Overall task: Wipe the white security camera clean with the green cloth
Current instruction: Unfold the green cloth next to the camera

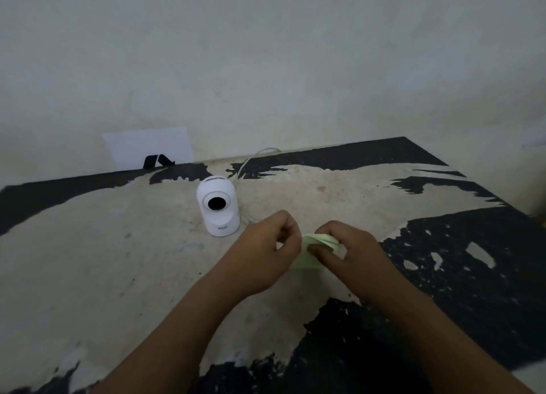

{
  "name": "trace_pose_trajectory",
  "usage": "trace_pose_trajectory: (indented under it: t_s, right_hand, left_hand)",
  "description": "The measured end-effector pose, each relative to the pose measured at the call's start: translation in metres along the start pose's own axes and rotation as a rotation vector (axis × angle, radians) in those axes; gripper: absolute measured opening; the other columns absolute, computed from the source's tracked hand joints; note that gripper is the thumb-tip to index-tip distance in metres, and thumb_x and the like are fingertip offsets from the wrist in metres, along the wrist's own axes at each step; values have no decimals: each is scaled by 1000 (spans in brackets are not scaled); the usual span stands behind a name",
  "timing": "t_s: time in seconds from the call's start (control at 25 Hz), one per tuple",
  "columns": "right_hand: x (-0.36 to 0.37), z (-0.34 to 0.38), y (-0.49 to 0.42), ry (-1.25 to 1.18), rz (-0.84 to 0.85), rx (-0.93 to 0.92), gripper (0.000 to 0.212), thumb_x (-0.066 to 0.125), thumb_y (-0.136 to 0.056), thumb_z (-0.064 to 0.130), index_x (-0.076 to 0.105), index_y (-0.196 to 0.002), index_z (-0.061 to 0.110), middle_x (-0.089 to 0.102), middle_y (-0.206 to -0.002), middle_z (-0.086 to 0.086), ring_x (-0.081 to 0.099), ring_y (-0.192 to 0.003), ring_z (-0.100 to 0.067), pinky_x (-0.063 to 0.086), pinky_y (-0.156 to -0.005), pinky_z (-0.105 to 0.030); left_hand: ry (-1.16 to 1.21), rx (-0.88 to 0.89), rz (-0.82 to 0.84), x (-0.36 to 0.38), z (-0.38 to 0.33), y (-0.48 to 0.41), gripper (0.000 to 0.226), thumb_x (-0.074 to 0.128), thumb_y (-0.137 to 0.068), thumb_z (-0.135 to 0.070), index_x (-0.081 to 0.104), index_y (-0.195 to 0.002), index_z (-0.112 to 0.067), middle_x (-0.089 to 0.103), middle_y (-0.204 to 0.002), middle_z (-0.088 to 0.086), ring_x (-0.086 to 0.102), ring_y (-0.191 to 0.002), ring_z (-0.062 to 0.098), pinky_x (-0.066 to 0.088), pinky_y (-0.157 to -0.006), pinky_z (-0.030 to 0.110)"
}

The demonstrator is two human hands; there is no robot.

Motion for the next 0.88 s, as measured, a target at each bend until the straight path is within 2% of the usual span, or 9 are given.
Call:
trace_pose_trajectory:
  t_s: [0.08, 0.16, 0.24, 0.36, 0.52, 0.64, 0.76, 0.8, 0.88]
  right_hand:
    - [-8, 18, -1, -198, -20, 29, 15, 66, -85, 21, 60, -75, 30, 61, -67, 11, 54, -62, -2, 42, -55, -15]
    - [-12, 34, -4, -338, 14, 41, 13, 66, -85, 19, 62, -73, 24, 60, -63, 11, 50, -55, -1, 41, -52, -16]
    - [-7, 44, -9, -405, 47, 51, 11, 65, -85, 21, 63, -74, 18, 59, -63, 5, 52, -56, -7, 43, -53, -21]
    - [5, 49, -19, -446, 66, 65, 11, 66, -85, 20, 63, -75, 16, 60, -64, 1, 54, -58, -11, 44, -55, -25]
    - [20, 55, -26, -341, 87, -12, 9, 68, -83, 17, 64, -77, 22, 63, -70, 4, 55, -59, -4, 45, -55, -19]
    - [29, 54, -22, -143, 141, -178, 25, 70, -79, 16, 61, -78, 39, 63, -89, 12, 60, -81, -6, 48, -68, -16]
    - [39, 48, -12, 56, 292, -264, 39, 72, -75, 14, 56, -82, 50, 47, -106, 29, 49, -102, 3, 42, -85, -15]
    - [41, 46, -8, 106, 359, -268, 37, 73, -76, 18, 56, -85, 50, 42, -109, 33, 44, -106, 4, 38, -88, -13]
    - [37, 44, -2, 105, 494, -216, 30, 75, -73, 39, 57, -90, 54, 37, -117, 39, 36, -114, 12, 30, -90, -4]
  left_hand:
    - [297, -50, 1, -10, -5, 17, 17, 52, -91, -33, 54, -91, -17, 58, -64, -7, 51, -57, 4, 41, -57, 16]
    - [604, -108, 51, -10, -4, 34, 25, 57, -86, -33, 55, -106, -17, 71, -79, -6, 67, -74, 8, 50, -66, 18]
    - [672, -175, -19, -5, 7, 46, 27, 62, -83, -31, 61, -109, -24, 75, -98, -8, 71, -90, 13, 57, -73, 26]
    - [794, -347, -183, 3, 25, 55, 22, 53, -89, -24, 70, -102, -21, 76, -101, 4, 71, -96, 24, 57, -84, 43]
    - [1243, -586, -143, 5, 40, 63, 33, 42, -97, -24, 66, -109, -6, 73, -108, 15, 70, -98, 30, 58, -83, 45]
    - [1508, -736, -175, 2, 49, 68, 43, 38, -97, -33, 63, -111, -1, 72, -102, 19, 72, -83, 29, 60, -70, 38]
    - [1593, -762, -280, -2, 58, 71, 48, 43, -94, -43, 59, -111, -2, 66, -104, 21, 68, -79, 29, 60, -63, 36]
    - [1572, -755, -301, -4, 59, 71, 45, 47, -93, -41, 60, -110, -1, 65, -104, 21, 67, -79, 29, 61, -61, 36]
    - [1477, -717, -335, -6, 62, 71, 29, 52, -92, -25, 62, -108, -2, 66, -103, 19, 67, -81, 27, 61, -60, 34]
Point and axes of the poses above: each hand's wrist, its own y-axis away from the middle knuckle, its own x-axis out of the palm, z = x × y, the point moved 1 cm from there along -y, towards the middle knuckle
